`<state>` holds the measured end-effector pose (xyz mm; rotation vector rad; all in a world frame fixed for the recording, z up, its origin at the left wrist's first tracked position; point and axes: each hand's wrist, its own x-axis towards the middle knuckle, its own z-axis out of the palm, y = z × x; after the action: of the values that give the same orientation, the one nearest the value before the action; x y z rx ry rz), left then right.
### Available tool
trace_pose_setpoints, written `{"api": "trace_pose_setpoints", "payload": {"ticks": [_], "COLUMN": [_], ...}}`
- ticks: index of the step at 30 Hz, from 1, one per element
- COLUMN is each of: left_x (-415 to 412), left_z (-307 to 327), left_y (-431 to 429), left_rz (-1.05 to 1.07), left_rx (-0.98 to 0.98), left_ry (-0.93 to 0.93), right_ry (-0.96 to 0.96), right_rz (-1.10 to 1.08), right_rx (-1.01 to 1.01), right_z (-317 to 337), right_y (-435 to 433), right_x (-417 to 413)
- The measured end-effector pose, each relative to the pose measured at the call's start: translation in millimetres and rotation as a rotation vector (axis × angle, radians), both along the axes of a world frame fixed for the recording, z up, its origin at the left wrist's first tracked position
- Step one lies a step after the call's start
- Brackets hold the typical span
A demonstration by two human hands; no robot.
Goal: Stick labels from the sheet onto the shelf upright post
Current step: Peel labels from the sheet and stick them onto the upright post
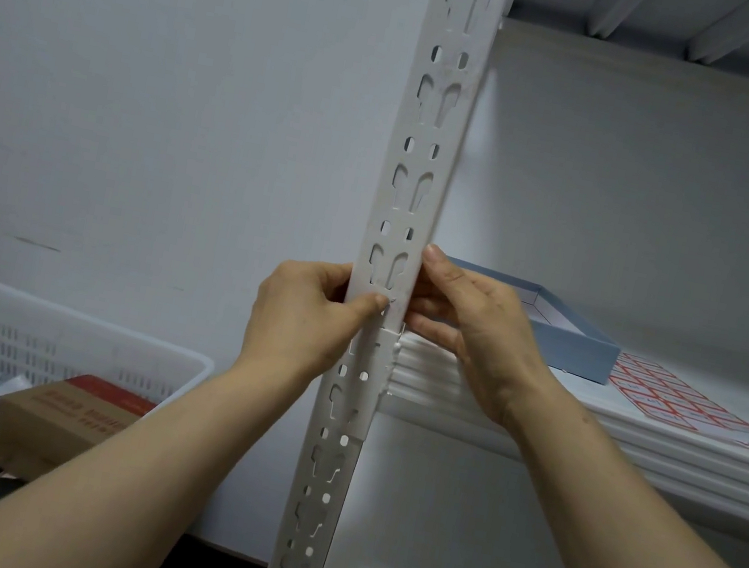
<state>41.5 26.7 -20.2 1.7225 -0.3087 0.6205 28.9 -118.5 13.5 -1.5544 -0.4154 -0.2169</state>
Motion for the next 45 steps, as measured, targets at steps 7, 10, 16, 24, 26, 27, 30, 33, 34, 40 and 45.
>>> {"api": "trace_pose_setpoints", "payload": {"ticks": [7,10,16,24,26,27,30,33,34,40,45], "left_x": [3.1,4.3,3.9,1.2,-1.0,-2.6,-5.0,-8.0,-9.6,-20.6,-41.1], "left_z": [-0.1,0.7,3.6,5.2,6.2,6.7,5.5,3.9,3.5,-0.3,7.3], "left_y": [-3.3,-3.6,-5.3,-9.3,-10.7,-11.5,-12.5,-10.7,-9.7,-10.9,-16.3], "left_rz": [0.053,0.072,0.089,0.107,0.115,0.118,0.115,0.053,0.025,-0.009,0.111], "left_rx": [0.020,0.014,0.000,0.003,0.006,0.005,-0.003,-0.024,-0.034,-0.127,-0.123], "left_ry": [0.022,0.038,0.075,0.099,0.105,0.107,0.111,0.102,0.101,0.076,-0.090], "right_ry": [-0.008,-0.009,0.005,0.033,0.046,0.052,0.077,0.111,0.119,0.021,-0.005], "right_rz": [-0.001,-0.013,-0.022,-0.032,-0.037,-0.036,-0.037,-0.078,-0.093,-0.232,-0.172], "right_rx": [-0.003,-0.012,-0.027,0.003,0.008,0.013,0.050,0.114,0.138,0.258,0.250], "right_z": [-0.4,-0.7,1.9,2.3,2.2,2.1,2.1,1.3,0.7,-7.4,-18.9], "right_y": [1.1,0.7,0.3,-0.1,-0.3,-0.1,0.5,-0.1,-0.3,-1.8,-6.9], "right_x": [1.0,1.7,-0.6,-1.0,-0.9,-1.2,-3.4,-4.6,-5.3,-13.2,-31.9]}}
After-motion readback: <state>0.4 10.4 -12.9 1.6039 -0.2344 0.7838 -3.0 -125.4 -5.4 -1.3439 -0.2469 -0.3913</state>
